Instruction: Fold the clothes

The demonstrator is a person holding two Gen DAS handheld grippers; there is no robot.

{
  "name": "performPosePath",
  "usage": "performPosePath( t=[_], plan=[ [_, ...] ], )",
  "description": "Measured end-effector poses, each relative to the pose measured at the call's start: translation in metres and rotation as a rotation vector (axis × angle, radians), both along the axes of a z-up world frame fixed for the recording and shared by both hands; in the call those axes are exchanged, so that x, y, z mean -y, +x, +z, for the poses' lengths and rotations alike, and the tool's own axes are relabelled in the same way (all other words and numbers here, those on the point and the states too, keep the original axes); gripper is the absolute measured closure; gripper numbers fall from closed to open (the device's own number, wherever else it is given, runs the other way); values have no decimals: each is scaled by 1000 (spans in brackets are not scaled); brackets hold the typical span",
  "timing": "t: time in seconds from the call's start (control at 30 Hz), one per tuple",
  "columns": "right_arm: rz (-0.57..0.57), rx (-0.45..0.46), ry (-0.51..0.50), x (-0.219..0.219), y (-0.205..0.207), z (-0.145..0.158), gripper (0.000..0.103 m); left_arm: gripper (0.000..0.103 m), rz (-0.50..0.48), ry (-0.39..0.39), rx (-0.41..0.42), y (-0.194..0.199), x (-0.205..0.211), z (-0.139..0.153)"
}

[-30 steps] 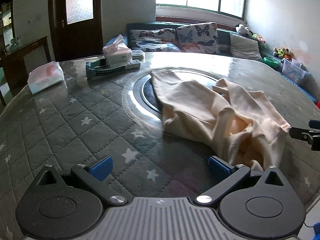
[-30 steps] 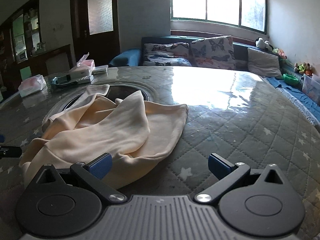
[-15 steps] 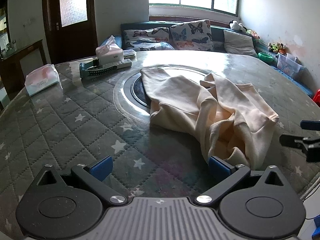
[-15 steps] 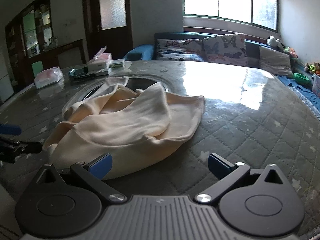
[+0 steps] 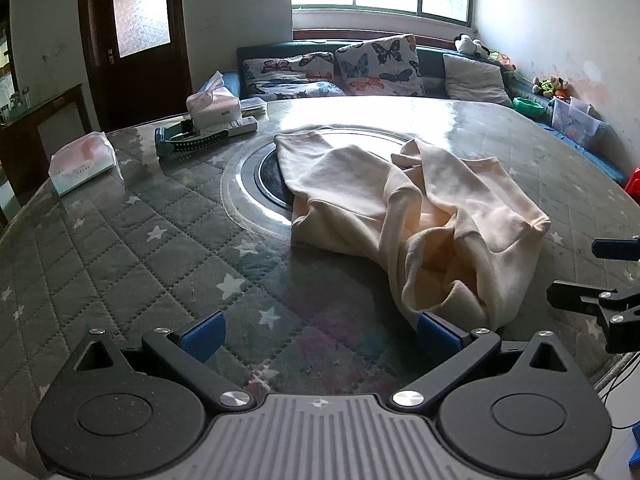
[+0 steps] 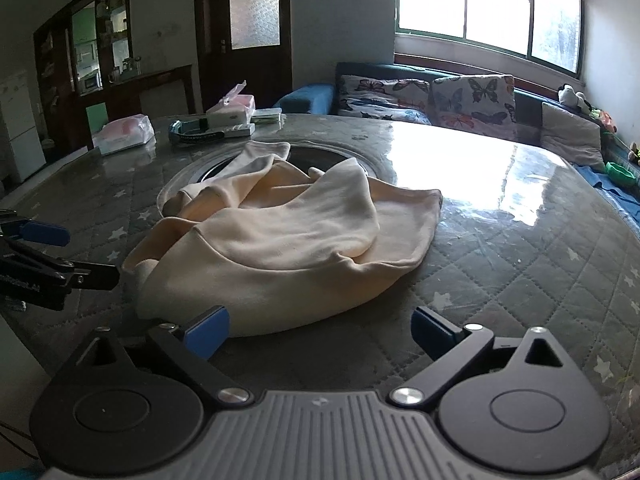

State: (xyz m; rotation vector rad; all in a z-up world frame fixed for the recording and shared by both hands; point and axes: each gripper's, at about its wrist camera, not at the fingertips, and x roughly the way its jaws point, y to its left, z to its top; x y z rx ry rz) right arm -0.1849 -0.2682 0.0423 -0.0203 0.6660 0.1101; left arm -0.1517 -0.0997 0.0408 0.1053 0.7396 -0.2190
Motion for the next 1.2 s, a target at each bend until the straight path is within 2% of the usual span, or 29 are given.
performPosePath(
  t=[0.87,1.2],
  plan=[
    [58,-15,4,-7,30,12,21,0,-36,-13,-12,28,9,10],
    [50,-13,6,2,63,19,26,0,-42,-23,13,61,18,26]
  ],
)
